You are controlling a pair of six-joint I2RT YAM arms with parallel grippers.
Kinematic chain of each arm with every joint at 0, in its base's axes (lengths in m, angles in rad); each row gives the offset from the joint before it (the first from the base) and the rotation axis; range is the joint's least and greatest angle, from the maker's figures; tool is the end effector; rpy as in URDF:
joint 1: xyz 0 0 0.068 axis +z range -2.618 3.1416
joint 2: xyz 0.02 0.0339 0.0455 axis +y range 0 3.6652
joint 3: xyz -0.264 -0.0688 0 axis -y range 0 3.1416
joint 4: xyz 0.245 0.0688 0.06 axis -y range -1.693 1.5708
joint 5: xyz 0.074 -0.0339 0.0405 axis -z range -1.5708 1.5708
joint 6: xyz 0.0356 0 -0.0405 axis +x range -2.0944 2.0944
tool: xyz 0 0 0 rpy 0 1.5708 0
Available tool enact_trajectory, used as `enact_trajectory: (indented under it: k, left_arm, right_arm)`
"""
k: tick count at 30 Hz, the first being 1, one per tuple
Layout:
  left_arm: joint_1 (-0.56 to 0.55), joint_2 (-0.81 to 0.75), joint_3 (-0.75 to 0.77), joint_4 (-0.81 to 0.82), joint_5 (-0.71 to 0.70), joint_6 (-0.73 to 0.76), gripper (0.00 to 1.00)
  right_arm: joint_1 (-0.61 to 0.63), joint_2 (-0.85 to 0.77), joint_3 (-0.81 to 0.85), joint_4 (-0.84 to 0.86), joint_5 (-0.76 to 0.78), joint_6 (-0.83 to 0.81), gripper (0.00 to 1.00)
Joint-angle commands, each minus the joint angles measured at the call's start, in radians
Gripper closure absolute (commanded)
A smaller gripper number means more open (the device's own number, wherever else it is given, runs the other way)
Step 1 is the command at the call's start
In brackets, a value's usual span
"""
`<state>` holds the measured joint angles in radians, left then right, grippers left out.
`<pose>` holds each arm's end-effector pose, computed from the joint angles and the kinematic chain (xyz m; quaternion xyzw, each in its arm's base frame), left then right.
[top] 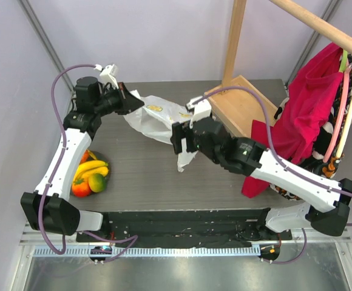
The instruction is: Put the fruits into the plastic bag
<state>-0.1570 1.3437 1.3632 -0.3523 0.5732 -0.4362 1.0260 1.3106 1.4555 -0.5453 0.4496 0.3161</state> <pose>0.2958 -0.0664 0.4015 0.0537 0.7965 -0.3829 0.4650 0.1602 0.2345 0.4220 -0.1670 0.8048 0.1893 0.5373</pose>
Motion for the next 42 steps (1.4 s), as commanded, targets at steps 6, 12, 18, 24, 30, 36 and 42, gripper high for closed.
enact_trajectory:
  k: [6, 12, 18, 24, 30, 36, 42]
  left_arm:
    - [0.025, -0.066, -0.045, 0.162, 0.076, -0.064, 1.0]
    - [0.037, -0.08, -0.067, 0.17, 0.085, -0.067, 1.0]
    - [0.051, -0.089, -0.078, 0.18, 0.093, -0.073, 1.0]
    - [0.059, -0.095, -0.087, 0.194, 0.105, -0.084, 1.0]
    - [0.062, -0.097, -0.093, 0.196, 0.113, -0.085, 1.0]
    - [0.074, -0.097, -0.095, 0.202, 0.116, -0.084, 1.0]
    - [0.077, -0.095, -0.087, 0.207, 0.116, -0.084, 1.0]
  right_arm:
    - [0.046, -0.033, -0.401, 0.206, -0.034, 0.278, 0.15]
    - [0.048, 0.059, -0.4, 0.173, 0.033, 0.356, 0.2]
    - [0.048, 0.076, -0.466, 0.189, 0.129, 0.439, 0.25]
    - [0.034, 0.156, -0.494, 0.261, 0.149, 0.414, 0.27]
    - [0.014, 0.237, -0.494, 0.369, 0.173, 0.333, 0.28]
    - [-0.037, 0.314, -0.5, 0.449, 0.172, 0.255, 0.37]
    - [-0.04, 0.247, -0.465, 0.478, 0.12, 0.094, 0.79]
